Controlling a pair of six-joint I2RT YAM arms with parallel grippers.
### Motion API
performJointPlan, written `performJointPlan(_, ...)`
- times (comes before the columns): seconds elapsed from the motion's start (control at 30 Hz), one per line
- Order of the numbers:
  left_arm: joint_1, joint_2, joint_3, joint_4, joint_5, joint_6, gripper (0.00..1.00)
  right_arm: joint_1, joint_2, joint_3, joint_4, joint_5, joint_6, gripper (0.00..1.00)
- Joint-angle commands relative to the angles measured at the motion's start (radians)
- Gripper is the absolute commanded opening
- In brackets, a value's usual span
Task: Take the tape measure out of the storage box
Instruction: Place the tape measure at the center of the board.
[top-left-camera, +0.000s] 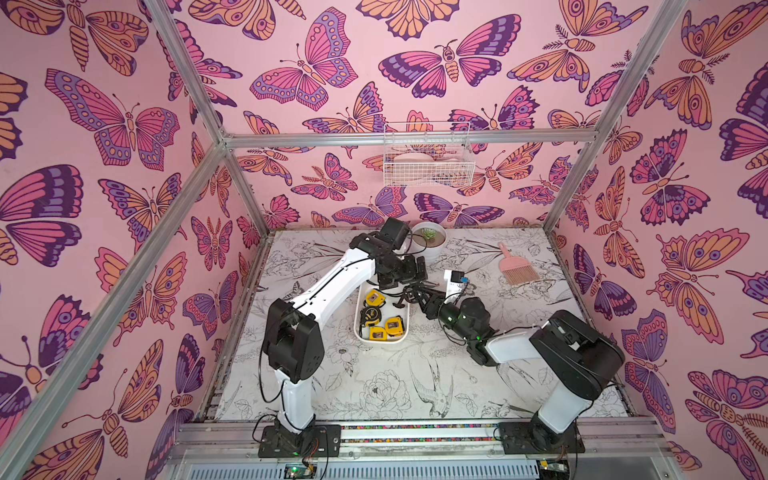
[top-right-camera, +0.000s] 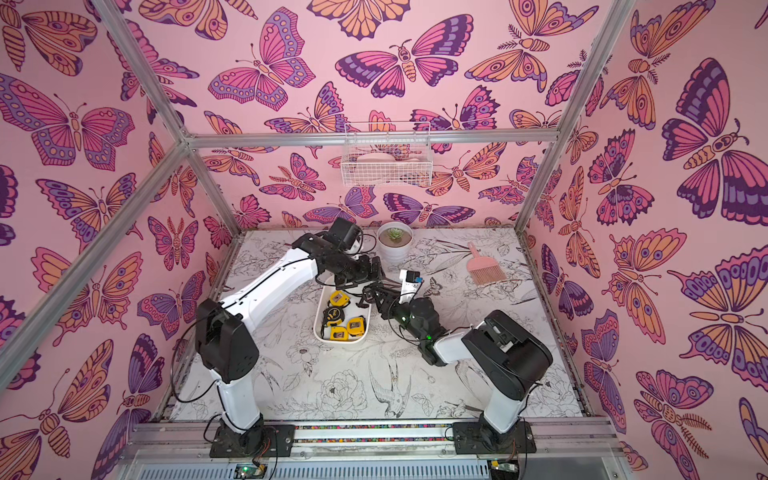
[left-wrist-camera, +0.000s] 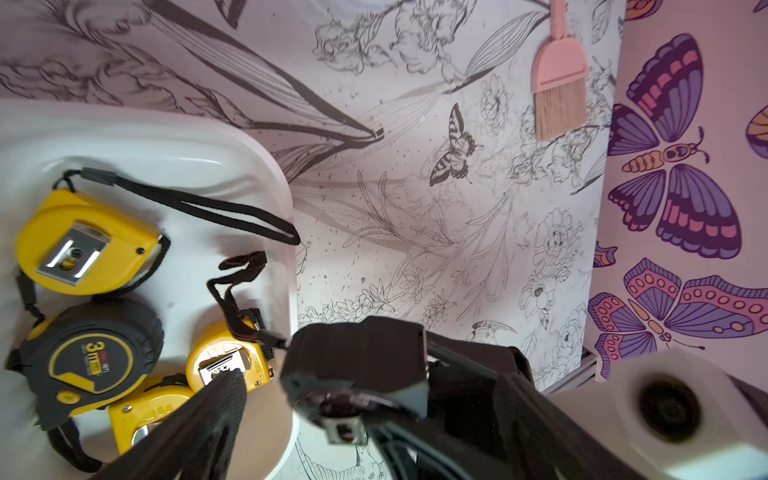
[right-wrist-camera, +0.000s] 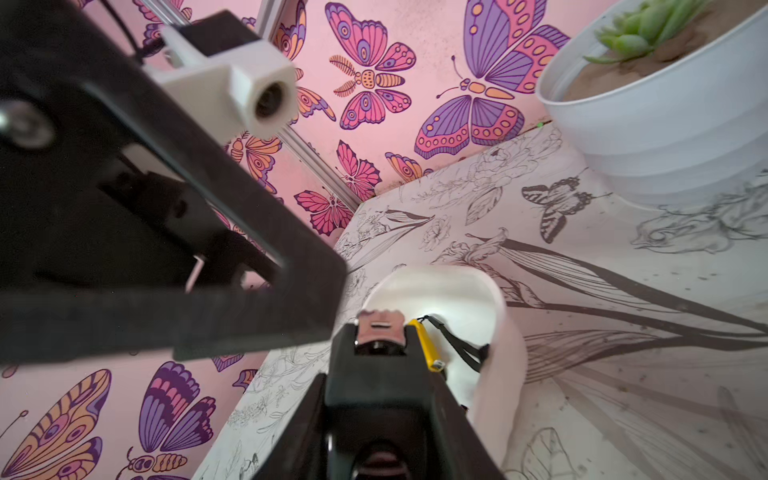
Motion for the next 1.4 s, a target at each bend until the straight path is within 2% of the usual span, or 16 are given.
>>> performJointPlan(0.0,0.017,-0.029,0.028,0.005,-0.079,0.055,1.0,-0.056,-0.096,-0.05,0.004,0.007,0.034,0.08)
performJointPlan(0.13,0.019,-0.032,0.055,-0.042,-0.203,0.148,1.0,-0.175,-0.26,-0.148,-0.077,0.011,0.063,0.08)
performJointPlan(0.23,0.018,0.002,0.09,-0.116,-0.27,0.238,1.0,-0.28,-0.446,-0.179,-0.311,0.003,0.049,0.08)
performJointPlan(0.3,0.018,0.031,0.1,-0.162,-0.307,0.286,0.99,-0.331,-0.575,-0.162,-0.538,0.016,-0.019,0.07)
performJointPlan(0.4,0.018,0.065,0.084,-0.196,-0.353,0.329,1.0,-0.415,-0.677,-0.17,-0.714,-0.001,-0.065,0.07)
performJointPlan(0.5,0.016,0.1,0.075,-0.216,-0.39,0.358,1.0,-0.488,-0.696,-0.195,-0.779,-0.033,-0.084,0.07)
performJointPlan(0.63,0.016,0.151,0.078,-0.226,-0.383,0.364,0.99,-0.532,-0.597,-0.229,-0.703,-0.121,-0.074,0.08)
performJointPlan(0.77,0.016,0.189,0.086,-0.232,-0.391,0.348,1.0,-0.535,-0.433,-0.242,-0.542,-0.18,-0.047,0.1)
performJointPlan(0.87,0.017,0.212,0.086,-0.247,-0.413,0.348,1.0,-0.536,-0.31,-0.208,-0.501,-0.221,-0.05,0.11)
performJointPlan(1.17,0.019,0.247,0.065,-0.279,-0.499,0.329,0.99,-0.541,-0.008,-0.187,-0.271,-0.274,0.036,0.14)
performJointPlan(1.27,0.03,0.251,0.044,-0.276,-0.49,0.322,0.99,-0.542,0.05,-0.171,-0.252,-0.294,0.034,0.19)
performJointPlan(1.37,0.041,0.26,0.035,-0.276,-0.478,0.319,0.99,-0.547,0.053,-0.16,-0.288,-0.278,0.006,0.29)
